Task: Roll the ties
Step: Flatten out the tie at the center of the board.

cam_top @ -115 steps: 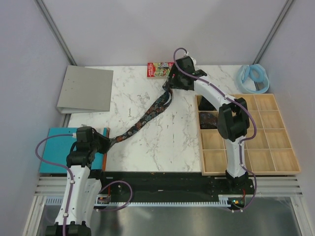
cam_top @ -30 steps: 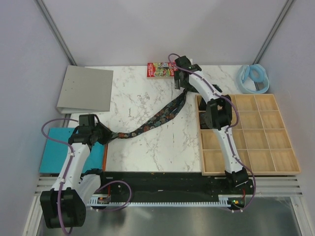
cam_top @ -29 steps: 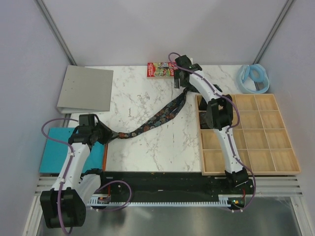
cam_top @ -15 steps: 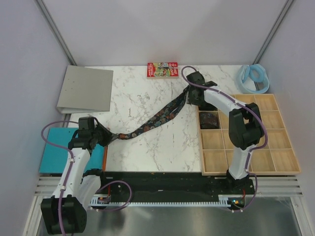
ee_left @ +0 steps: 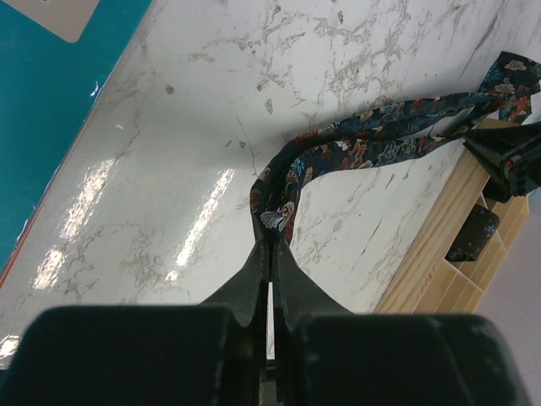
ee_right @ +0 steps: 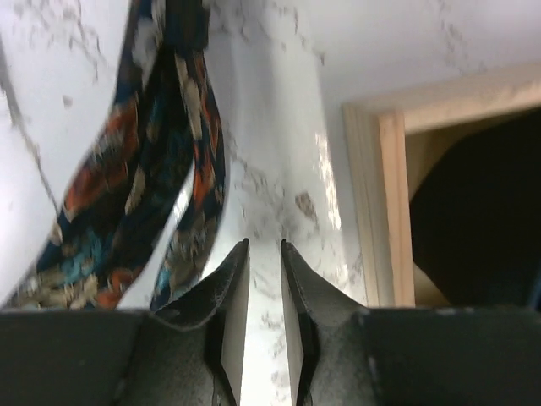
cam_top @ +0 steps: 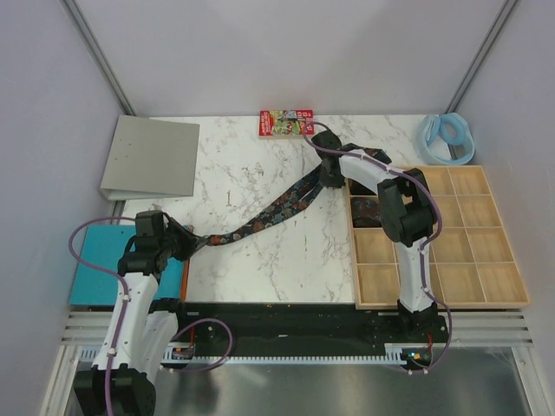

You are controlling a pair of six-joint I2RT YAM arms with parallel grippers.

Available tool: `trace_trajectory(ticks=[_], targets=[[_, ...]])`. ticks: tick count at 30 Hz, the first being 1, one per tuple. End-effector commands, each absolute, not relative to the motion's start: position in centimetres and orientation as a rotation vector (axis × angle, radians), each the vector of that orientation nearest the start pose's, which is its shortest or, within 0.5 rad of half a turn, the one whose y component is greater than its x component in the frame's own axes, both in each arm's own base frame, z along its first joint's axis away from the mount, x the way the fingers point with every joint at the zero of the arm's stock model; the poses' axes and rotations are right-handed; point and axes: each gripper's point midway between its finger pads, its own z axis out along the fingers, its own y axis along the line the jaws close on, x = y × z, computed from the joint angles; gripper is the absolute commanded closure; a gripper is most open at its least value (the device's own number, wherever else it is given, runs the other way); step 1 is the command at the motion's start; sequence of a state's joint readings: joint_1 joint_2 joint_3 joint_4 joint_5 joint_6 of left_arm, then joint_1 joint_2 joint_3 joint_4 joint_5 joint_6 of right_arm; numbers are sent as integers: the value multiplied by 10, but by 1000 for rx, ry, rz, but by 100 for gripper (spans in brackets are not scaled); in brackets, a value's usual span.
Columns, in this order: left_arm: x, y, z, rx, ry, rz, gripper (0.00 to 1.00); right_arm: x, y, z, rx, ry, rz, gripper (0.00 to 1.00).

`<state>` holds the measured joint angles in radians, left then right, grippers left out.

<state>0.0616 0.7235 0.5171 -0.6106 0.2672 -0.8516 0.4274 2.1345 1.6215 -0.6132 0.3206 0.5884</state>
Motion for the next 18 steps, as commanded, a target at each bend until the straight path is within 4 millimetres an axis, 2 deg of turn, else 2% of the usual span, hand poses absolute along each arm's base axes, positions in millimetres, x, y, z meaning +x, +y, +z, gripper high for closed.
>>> trace_trajectory(ticks=[1, 2, 3, 4, 5, 6, 7, 8, 9, 10, 11, 13, 14, 15, 18], targets=[[216, -64, 113, -980, 2261, -696, 98, 493, 166, 62, 351, 2461, -149, 71], [217, -65, 113, -979, 2262, -700, 98, 498, 159, 51, 354, 2461, -227, 71], [216, -65, 115, -972, 2260, -703, 98, 497, 154, 49, 349, 2478, -284, 71], [216, -66, 116, -968, 2257, -709, 98, 515, 156, 66, 366, 2423, -294, 69], [216, -66, 117, -968, 2260, -711, 98, 520, 148, 54, 370, 2414, -379, 68], [216, -66, 118, -960, 2260, -711, 98, 526, 145, 57, 373, 2393, -414, 68], [216, -66, 121, -955, 2255, -712, 98, 537, 147, 73, 384, 2355, -412, 67], [215, -66, 122, -955, 2255, -712, 98, 543, 144, 64, 387, 2350, -446, 67], [215, -66, 123, -948, 2254, -711, 98, 549, 147, 64, 385, 2340, -433, 67], [215, -66, 124, -946, 2251, -710, 98, 562, 154, 77, 390, 2305, -391, 67], [214, -66, 123, -944, 2254, -708, 98, 566, 159, 63, 381, 2319, -386, 68], [214, -66, 122, -943, 2258, -705, 98, 581, 173, 60, 365, 2311, -297, 67], [214, -66, 121, -944, 2262, -702, 98, 583, 178, 44, 353, 2325, -285, 67], [214, -66, 120, -945, 2268, -702, 98, 588, 184, 38, 347, 2318, -256, 67], [213, -68, 118, -941, 2282, -713, 98, 592, 192, 19, 340, 2334, -217, 67]])
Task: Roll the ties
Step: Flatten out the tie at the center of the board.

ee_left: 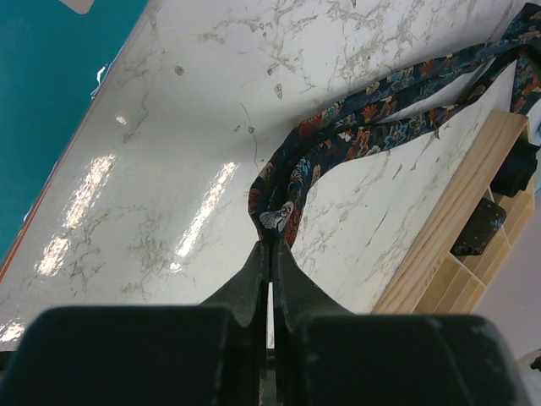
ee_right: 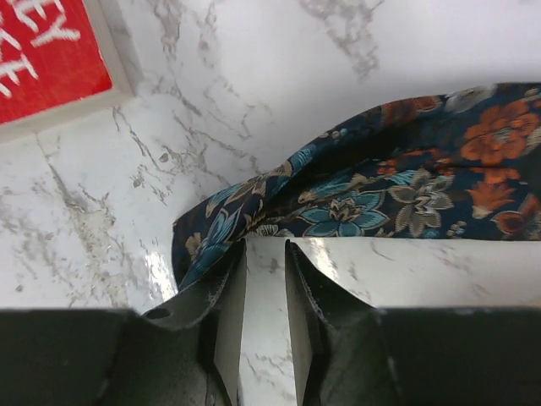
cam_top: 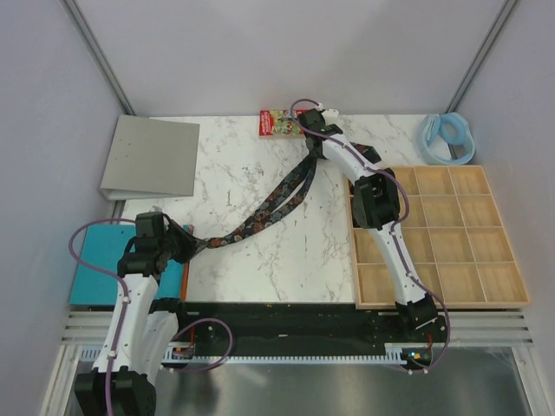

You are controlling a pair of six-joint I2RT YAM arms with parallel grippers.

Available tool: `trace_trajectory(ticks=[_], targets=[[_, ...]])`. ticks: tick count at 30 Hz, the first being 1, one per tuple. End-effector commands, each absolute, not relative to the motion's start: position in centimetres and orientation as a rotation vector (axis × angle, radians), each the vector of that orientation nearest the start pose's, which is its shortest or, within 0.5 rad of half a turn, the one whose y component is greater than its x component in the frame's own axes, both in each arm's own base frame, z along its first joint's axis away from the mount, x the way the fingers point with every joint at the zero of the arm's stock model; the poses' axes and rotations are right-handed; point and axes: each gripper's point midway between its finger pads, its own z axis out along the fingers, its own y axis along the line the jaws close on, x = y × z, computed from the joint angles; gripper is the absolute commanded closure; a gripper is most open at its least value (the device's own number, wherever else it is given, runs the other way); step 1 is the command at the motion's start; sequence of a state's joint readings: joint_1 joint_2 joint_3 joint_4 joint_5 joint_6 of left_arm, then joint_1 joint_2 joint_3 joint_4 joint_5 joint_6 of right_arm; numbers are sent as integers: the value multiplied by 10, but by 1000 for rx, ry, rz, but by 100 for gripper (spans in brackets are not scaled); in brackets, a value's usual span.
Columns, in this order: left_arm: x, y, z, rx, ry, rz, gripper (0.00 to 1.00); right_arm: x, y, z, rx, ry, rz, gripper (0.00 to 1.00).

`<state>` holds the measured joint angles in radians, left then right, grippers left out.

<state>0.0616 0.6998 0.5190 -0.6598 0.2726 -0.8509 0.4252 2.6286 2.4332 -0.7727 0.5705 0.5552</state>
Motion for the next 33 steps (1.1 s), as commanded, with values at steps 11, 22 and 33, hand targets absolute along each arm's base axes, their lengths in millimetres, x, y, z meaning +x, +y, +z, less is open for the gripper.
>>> trace_trajectory(ticks=[11, 22, 33], targets=[[209, -74, 127, -919, 2254, -766, 98, 597, 195, 35, 464, 2312, 13, 55], [221, -66, 163, -807, 2176, -718, 98, 565, 112, 43, 780, 2258, 500, 21], [228, -63, 170, -795, 2178, -697, 98, 591, 52, 34, 745, 2289, 345, 18]])
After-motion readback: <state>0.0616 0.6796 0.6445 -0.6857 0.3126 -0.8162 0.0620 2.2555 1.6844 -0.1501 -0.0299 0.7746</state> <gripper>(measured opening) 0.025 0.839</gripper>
